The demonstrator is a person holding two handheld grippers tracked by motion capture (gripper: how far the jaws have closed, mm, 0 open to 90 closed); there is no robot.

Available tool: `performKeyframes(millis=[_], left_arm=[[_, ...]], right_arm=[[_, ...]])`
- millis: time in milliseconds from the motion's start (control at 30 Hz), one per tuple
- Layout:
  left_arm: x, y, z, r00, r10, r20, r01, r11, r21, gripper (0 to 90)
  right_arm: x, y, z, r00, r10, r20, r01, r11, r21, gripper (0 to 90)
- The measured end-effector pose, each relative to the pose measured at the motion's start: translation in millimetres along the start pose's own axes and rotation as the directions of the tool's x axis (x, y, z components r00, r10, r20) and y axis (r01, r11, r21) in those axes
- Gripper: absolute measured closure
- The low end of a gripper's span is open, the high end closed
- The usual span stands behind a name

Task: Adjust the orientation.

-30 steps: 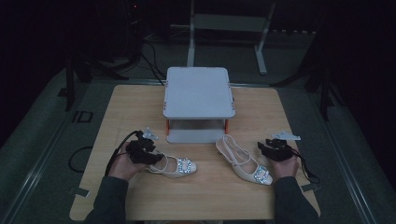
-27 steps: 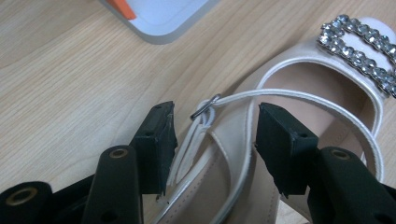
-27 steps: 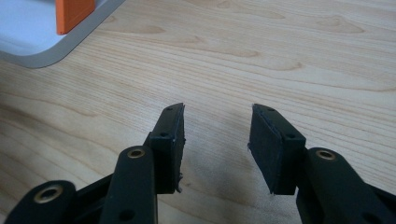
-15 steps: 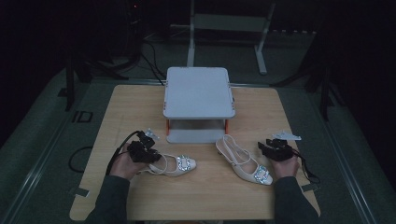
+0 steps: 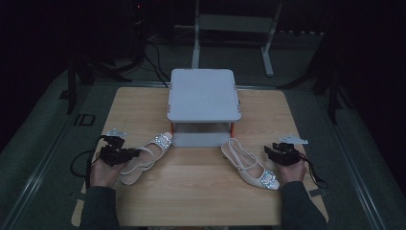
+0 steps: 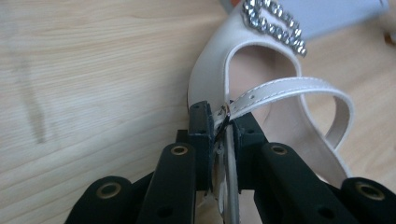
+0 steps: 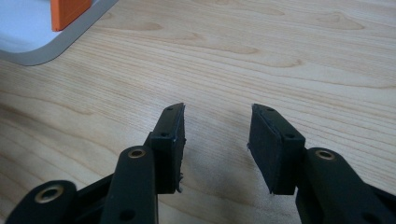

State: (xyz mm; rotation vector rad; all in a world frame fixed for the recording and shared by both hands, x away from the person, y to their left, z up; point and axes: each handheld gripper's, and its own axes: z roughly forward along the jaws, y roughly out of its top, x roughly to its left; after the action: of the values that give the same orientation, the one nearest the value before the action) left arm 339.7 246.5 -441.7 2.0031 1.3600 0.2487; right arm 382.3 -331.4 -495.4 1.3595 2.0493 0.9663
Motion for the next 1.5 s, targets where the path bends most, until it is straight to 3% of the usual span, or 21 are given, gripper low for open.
performKeyframes(millis=[133, 233, 267, 300, 333, 400, 433, 500, 633, 767, 867, 900, 933, 1033, 1100, 1167, 1233, 1333, 1367, 1433, 1500], left_arm=[[14.4, -4.3, 0.4, 0.9954, -0.095, -0.012, 0.094, 0.9939, -0.058, 81.8], [27.1, -4.5, 4.3, 0.9772, -0.206, -0.05, 0.2, 0.9734, -0.112, 82.0], [27.1, -4.5, 4.3, 0.9772, -0.206, -0.05, 0.2, 0.9734, -0.112, 82.0], [30.9, -4.3, 6.2, 0.9683, -0.241, -0.065, 0.231, 0.9643, -0.128, 82.0], [37.9, -4.4, 10.3, 0.9448, -0.315, -0.09, 0.299, 0.9412, -0.158, 82.1], [42.4, -4.9, 15.8, 0.9193, -0.38, -0.101, 0.359, 0.916, -0.178, 82.1], [44.7, -5.3, 18.5, 0.9106, -0.402, -0.095, 0.381, 0.9058, -0.185, 82.1], [46.6, -4.9, 21.3, 0.9001, -0.428, -0.081, 0.405, 0.8912, -0.204, 81.9], [41.3, 1.2, 24.3, 0.9075, -0.397, -0.137, 0.368, 0.9087, -0.197, 81.8], [36.2, 3.1, 25.4, 0.9066, -0.389, -0.164, 0.357, 0.9142, -0.191, 81.1], [36.1, 2.1, 25.3, 0.9025, -0.401, -0.158, 0.369, 0.9087, -0.195, 80.6], [35.7, 1.3, 25.3, 0.8973, -0.414, -0.154, 0.382, 0.9022, -0.201, 80.6], [32.5, -0.4, 25.3, 0.8834, -0.444, -0.151, 0.41, 0.8874, -0.212, 80.4], [25.6, -2.0, 24.7, 0.8651, -0.477, -0.154, 0.443, 0.8712, -0.212, 80.0], [24.5, -1.8, 24.4, 0.8642, -0.479, -0.153, 0.446, 0.8707, -0.206, 78.9], [23.9, -0.1, 24.6, 0.8828, -0.443, -0.155, 0.413, 0.8898, -0.194, 73.0], [25.8, 0.5, 24.2, 0.897, -0.421, -0.135, 0.394, 0.8994, -0.19, 69.9], [26.4, 4.8, 17.9, 0.9146, -0.378, -0.144, 0.349, 0.9173, -0.192, 62.2], [26.4, 4.8, 17.9, 0.9146, -0.378, -0.144, 0.349, 0.9173, -0.192, 60.8], [25.8, 8.3, 11.4, 0.9233, -0.35, -0.159, 0.317, 0.9268, -0.202, 58.6], [23.5, 13.1, 5.1, 0.9361, -0.311, -0.165, 0.274, 0.9383, -0.211, 57.4]], right_arm=[[-0.5, 0.0, -0.2, 1.0, 0.001, 0.001, -0.001, 1.0, -0.002, 55.5], [-0.7, -0.2, 0.4, 1.0, 0.0, 0.001, 0.0, 1.0, -0.001, 55.6], [-0.6, -0.2, 0.4, 1.0, 0.0, 0.001, 0.0, 1.0, -0.001, 55.6], [-0.6, -0.2, 0.4, 1.0, 0.0, 0.001, 0.0, 1.0, -0.001, 55.6], [-0.6, -0.2, 0.3, 1.0, -0.001, 0.001, 0.001, 1.0, -0.001, 55.7], [-0.9, -0.1, 0.2, 1.0, 0.002, 0.001, -0.002, 1.0, -0.001, 55.6], [-0.8, -0.2, 0.4, 1.0, 0.003, 0.001, -0.003, 1.0, 0.0, 55.7], [-0.7, -0.2, 0.8, 1.0, 0.0, 0.001, 0.0, 1.0, 0.0, 55.7], [-0.4, 0.2, 1.2, 1.0, -0.001, 0.0, 0.001, 1.0, 0.0, 55.7], [0.9, 0.6, 1.4, 1.0, -0.003, -0.003, 0.003, 1.0, 0.002, 55.6], [0.9, 0.6, 1.5, 1.0, -0.003, -0.004, 0.003, 1.0, 0.002, 55.6], [0.9, 0.6, 1.5, 1.0, -0.003, -0.004, 0.003, 1.0, 0.002, 55.6], [0.8, 0.6, 1.5, 1.0, -0.001, -0.004, 0.001, 1.0, 0.002, 55.6], [1.0, 0.7, 2.9, 1.0, 0.001, -0.005, -0.001, 1.0, 0.003, 55.6], [1.1, 0.7, 3.2, 1.0, -0.001, -0.005, 0.001, 1.0, 0.003, 55.6], [1.7, 1.3, 3.2, 1.0, 0.002, -0.008, -0.002, 1.0, 0.001, 55.6], [1.8, 1.4, 3.4, 1.0, 0.004, -0.008, -0.004, 1.0, 0.001, 55.6], [2.9, 1.9, 5.2, 0.9999, 0.009, -0.014, -0.009, 1.0, 0.003, 55.6], [3.3, 2.1, 5.8, 0.9998, 0.011, -0.015, -0.01, 0.9999, 0.003, 55.6], [4.1, 2.1, 7.1, 0.9998, 0.01, -0.014, -0.01, 0.9999, 0.004, 55.6], [4.5, 1.9, 7.6, 0.9998, 0.009, -0.015, -0.009, 0.9999, 0.006, 55.6]])
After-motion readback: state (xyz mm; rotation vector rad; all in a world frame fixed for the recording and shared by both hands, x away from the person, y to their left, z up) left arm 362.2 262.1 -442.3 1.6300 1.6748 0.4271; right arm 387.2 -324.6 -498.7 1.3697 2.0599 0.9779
